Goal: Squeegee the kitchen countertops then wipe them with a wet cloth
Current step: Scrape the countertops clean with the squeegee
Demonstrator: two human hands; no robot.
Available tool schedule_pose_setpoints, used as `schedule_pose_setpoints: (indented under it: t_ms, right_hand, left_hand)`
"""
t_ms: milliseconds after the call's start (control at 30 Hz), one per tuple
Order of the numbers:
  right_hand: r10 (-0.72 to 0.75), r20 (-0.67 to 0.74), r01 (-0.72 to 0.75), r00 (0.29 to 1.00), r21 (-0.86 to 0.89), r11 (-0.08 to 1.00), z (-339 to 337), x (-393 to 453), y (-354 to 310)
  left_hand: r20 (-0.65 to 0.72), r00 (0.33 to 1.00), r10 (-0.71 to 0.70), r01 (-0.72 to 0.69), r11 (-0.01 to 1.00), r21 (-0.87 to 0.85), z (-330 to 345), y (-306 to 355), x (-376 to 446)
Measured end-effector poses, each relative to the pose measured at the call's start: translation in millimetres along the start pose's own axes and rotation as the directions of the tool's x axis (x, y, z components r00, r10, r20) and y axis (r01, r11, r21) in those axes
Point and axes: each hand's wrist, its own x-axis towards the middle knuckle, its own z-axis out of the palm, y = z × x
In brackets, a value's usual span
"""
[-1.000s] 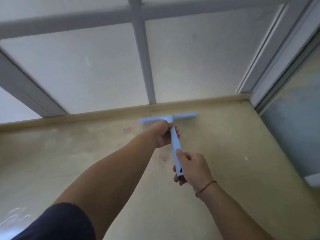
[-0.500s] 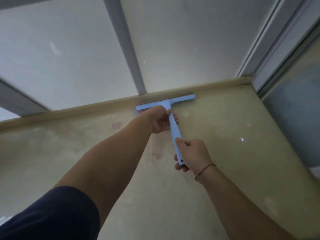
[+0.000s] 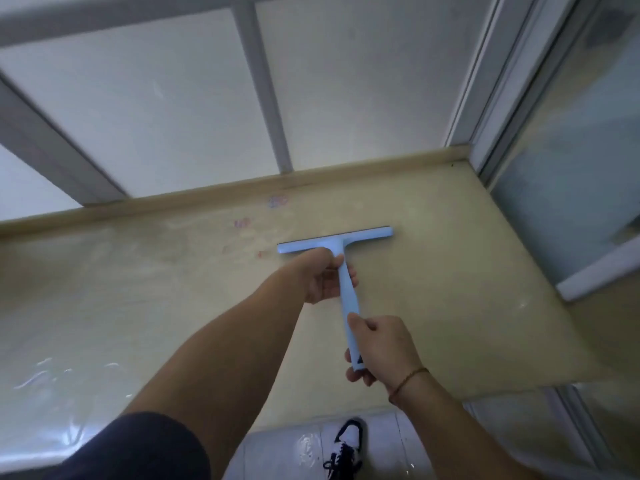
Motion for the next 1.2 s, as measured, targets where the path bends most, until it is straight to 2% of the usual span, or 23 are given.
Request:
schedule_pose_setpoints:
  t_ms: [600, 967, 1100, 1200]
  right_hand:
    - [-0.026, 0.023, 0.027, 0.999, -0.031, 0.999, -18.3, -134.6, 102.6]
    - [-0.016, 0.045, 0.019, 0.999, -0.07, 0.997, -24.1, -159.8, 114.5]
    - [-0.042, 0.064, 0.048, 0.997, -0.09, 0.995, -30.8, -159.5, 102.1]
    - [-0.078, 0.065, 0.083, 0.995, -0.084, 0.993, -42.3, -148.5, 83.2]
  left_hand:
    - [0.015, 1.0, 0.026, -0.026, 0.999, -0.044, 22.0, -151.1, -88.6]
    - [-0.018, 1.0, 0.025, -0.025, 1.0, -0.016, 28.6, -175.7, -102.6]
    - [0.001, 0.999, 0.041, -0.041, 0.991, -0.124, 30.2, -169.5, -107.0]
    - [0.013, 0.998, 0.062, -0.06, 0.99, -0.13, 42.9, -148.4, -105.7]
